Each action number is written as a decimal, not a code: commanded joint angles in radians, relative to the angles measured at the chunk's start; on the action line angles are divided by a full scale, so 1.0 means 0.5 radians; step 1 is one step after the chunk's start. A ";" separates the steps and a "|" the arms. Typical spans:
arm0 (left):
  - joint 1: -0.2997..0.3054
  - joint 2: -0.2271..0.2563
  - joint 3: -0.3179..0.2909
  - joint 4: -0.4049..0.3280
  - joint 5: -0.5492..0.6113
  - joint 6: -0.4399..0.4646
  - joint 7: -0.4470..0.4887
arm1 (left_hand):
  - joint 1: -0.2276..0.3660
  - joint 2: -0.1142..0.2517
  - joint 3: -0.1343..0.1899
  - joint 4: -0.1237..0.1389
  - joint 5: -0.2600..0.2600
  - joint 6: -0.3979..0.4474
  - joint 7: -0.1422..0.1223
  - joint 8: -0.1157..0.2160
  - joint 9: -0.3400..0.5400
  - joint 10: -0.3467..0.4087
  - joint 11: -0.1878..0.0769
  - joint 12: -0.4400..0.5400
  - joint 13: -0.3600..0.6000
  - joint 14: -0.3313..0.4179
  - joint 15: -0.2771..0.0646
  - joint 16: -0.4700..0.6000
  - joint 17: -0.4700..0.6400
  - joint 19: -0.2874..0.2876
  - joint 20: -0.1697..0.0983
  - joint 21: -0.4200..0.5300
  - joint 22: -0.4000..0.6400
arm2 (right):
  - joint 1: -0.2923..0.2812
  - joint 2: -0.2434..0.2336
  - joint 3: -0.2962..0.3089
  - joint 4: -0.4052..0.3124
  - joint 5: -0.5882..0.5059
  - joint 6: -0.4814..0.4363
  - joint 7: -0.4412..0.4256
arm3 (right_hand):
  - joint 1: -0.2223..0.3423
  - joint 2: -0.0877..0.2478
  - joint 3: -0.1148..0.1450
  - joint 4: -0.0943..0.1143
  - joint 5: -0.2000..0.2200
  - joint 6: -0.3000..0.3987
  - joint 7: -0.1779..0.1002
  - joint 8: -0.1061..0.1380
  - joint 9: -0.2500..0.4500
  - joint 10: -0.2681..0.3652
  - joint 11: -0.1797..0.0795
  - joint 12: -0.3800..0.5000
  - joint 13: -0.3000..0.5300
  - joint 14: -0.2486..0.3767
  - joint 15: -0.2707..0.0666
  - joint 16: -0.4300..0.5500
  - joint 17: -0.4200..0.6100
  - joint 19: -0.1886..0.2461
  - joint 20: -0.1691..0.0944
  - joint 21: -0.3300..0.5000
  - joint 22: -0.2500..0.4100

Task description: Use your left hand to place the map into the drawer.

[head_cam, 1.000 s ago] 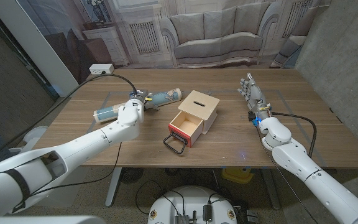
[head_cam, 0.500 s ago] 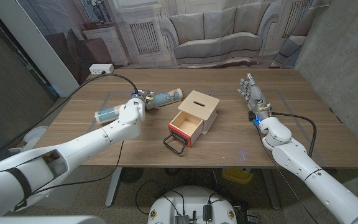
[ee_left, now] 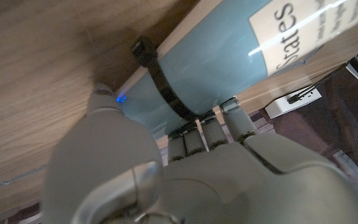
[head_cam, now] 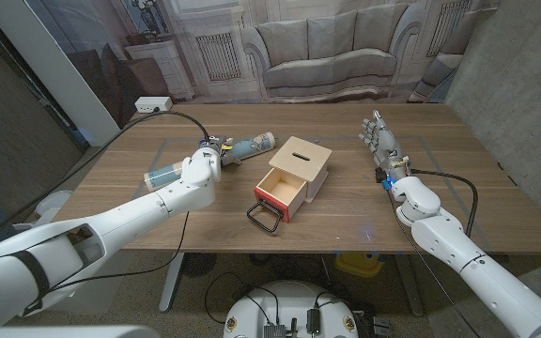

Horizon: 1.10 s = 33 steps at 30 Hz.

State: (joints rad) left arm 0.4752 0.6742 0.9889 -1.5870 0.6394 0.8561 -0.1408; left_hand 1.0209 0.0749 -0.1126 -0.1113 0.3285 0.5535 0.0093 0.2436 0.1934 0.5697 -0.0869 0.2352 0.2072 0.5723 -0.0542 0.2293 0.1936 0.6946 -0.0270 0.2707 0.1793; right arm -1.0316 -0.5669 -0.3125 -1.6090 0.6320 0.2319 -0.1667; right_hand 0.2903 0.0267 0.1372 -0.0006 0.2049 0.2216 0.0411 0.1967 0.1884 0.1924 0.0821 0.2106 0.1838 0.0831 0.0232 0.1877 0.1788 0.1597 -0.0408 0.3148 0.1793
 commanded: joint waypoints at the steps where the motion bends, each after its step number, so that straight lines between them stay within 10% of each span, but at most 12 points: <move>1: -0.025 -0.012 0.041 0.024 -0.040 0.047 -0.025 | 0.297 0.137 0.128 -0.096 -0.030 0.059 0.009 0.013 0.013 0.070 0.000 0.017 0.013 0.080 -0.117 0.017 0.005 0.039 -0.007 0.019 0.008 | 0.001 -0.014 -0.006 -0.008 -0.009 -0.008 0.005 | 0.000 0.010 0.003 -0.013 -0.009 0.013 0.003 -0.004 0.003 -0.010 0.013 -0.004 0.004 -0.004 0.001 -0.008 0.006 0.020 -0.019 -0.006 0.003; 33: -0.019 0.027 0.007 -0.115 -0.084 0.143 0.051 | 0.576 0.164 0.286 -0.058 -0.223 0.523 -0.022 0.123 0.039 0.544 -0.088 0.088 0.046 0.640 -0.292 0.066 -0.007 0.480 -0.132 0.165 0.003 | -0.016 -0.014 0.002 -0.023 0.002 0.013 0.017 | -0.005 0.012 -0.003 -0.016 -0.010 0.008 0.003 -0.006 0.003 -0.016 0.015 -0.004 0.004 -0.008 0.005 -0.005 0.007 0.019 -0.019 -0.031 0.004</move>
State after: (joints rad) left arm 0.4633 0.6857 1.0058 -1.6288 0.6071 0.9130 -0.1397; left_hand 1.1605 0.0351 -0.0601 -0.0589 0.2215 0.7932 -0.0020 0.2942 0.2075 0.8219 -0.1290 0.2734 0.2258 0.8676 -0.1094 0.2558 0.1900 0.9154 -0.0890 0.3450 0.1806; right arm -1.0407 -0.5743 -0.3106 -1.6186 0.6327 0.2377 -0.1595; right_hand 0.2862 0.0308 0.1344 -0.0034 0.2049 0.2216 0.0411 0.1967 0.1883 0.1852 0.0892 0.2105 0.1838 0.0831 0.0232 0.1877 0.1787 0.1596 -0.0407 0.3057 0.1791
